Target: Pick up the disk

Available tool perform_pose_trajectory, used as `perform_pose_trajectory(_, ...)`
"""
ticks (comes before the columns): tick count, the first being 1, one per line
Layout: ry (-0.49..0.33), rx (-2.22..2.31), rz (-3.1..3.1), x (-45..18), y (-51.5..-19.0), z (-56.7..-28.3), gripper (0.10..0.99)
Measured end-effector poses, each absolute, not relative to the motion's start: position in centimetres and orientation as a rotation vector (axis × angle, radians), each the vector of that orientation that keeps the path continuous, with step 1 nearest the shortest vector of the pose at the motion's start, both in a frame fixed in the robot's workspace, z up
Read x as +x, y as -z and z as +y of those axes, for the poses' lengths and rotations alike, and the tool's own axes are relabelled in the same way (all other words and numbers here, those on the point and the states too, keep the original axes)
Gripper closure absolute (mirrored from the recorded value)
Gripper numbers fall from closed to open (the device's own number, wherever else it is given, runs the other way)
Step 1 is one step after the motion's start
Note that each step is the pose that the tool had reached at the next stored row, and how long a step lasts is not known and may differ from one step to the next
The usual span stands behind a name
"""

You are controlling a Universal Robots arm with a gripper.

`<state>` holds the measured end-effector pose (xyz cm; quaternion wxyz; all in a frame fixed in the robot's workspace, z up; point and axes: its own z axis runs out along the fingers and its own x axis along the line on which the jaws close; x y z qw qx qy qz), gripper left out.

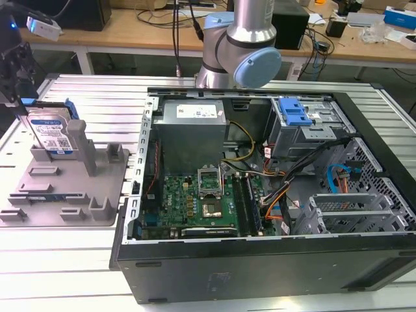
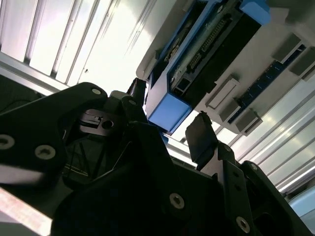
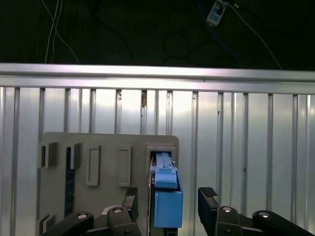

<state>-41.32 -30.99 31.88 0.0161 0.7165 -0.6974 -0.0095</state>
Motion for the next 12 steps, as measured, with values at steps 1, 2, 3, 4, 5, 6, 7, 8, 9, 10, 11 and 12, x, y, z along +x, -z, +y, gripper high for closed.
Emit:
perform_pose_trajectory(1, 0.029, 2.228, -2.169, -41.32, -31.81, -30.99, 0.482)
perform_pose_trajectory(2, 0.029, 2.228, -2.169, -41.32, -31.78, -30.99, 0.482)
perform_pose_trajectory(3, 0.029, 2.228, -2.168, -41.32, -31.75, -30.99, 0.482)
perform_pose_trajectory(4, 0.029, 2.228, -2.168, -41.32, -31.64, -30.99, 0.482)
perform_pose_trajectory(5, 0.028, 2.228, -2.168, -41.32, -31.61, -30.99, 0.482)
perform_pose_trajectory(6, 0.028, 2.228, -2.168, -41.32, -31.56, -30.99, 0.482)
perform_pose_trajectory(7, 0.028, 2.227, -2.168, -41.32, -31.50, -30.99, 0.482)
perform_pose_trajectory(8, 0.028, 2.227, -2.168, -41.32, -31.46, -30.99, 0.482)
perform_pose_trajectory(9, 0.028, 2.227, -2.168, -41.32, -31.39, -30.99, 0.482)
perform_pose_trajectory(10, 0.028, 2.227, -2.168, -41.32, -31.35, -30.99, 0.482)
perform_pose_trajectory(11, 0.028, 2.227, -2.168, -41.32, -31.28, -30.99, 0.482)
perform_pose_trajectory(12, 0.028, 2.227, -2.168, -41.31, -31.20, -31.00, 0.482)
